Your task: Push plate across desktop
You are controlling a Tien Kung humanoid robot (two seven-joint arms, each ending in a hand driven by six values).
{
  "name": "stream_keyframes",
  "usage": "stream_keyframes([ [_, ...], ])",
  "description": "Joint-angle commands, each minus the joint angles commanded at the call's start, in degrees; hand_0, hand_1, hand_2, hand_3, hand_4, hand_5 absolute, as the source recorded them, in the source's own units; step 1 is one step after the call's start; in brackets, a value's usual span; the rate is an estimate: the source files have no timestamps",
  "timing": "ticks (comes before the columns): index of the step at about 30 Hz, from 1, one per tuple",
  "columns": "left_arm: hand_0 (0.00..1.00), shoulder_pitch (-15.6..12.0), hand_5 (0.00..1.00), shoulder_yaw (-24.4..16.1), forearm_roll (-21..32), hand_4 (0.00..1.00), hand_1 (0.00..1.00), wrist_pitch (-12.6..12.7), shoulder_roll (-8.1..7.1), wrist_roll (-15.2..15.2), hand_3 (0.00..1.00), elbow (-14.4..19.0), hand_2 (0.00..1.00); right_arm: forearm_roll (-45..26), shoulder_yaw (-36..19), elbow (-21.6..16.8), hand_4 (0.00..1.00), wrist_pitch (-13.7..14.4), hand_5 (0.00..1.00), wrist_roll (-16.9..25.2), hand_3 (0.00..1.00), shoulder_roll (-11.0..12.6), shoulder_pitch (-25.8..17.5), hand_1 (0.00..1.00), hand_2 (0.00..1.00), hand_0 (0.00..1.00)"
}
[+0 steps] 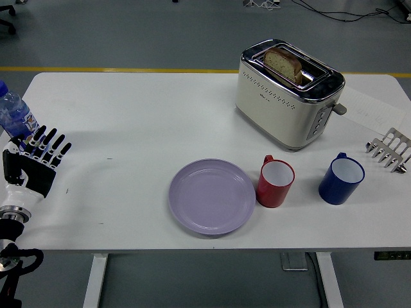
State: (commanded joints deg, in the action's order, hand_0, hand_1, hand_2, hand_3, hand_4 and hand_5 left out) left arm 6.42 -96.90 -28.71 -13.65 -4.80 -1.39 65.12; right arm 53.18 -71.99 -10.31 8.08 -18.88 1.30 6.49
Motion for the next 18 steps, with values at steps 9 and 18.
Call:
stream_keyframes([
  [9, 0.579, 0.04, 0.998, 0.07, -0.17, 0.496, 0.679, 0.02, 0.08, 0.18, 0.660, -0.17, 0.695, -0.92, 0.43, 0.00, 0.180, 0.09, 0.327, 0.24, 0.544, -0.03, 0.34, 0.478, 0.580, 0.515],
  [18, 0.580, -0.03, 0.998, -0.45, -0.17, 0.495, 0.680, 0.33, 0.10, 0.07, 0.663, -0.30, 0.695, -1.11, 0.60, 0.00, 0.179, 0.12, 0.327, 0.26, 0.544, -0.04, 0.70, 0.478, 0.580, 0.516],
])
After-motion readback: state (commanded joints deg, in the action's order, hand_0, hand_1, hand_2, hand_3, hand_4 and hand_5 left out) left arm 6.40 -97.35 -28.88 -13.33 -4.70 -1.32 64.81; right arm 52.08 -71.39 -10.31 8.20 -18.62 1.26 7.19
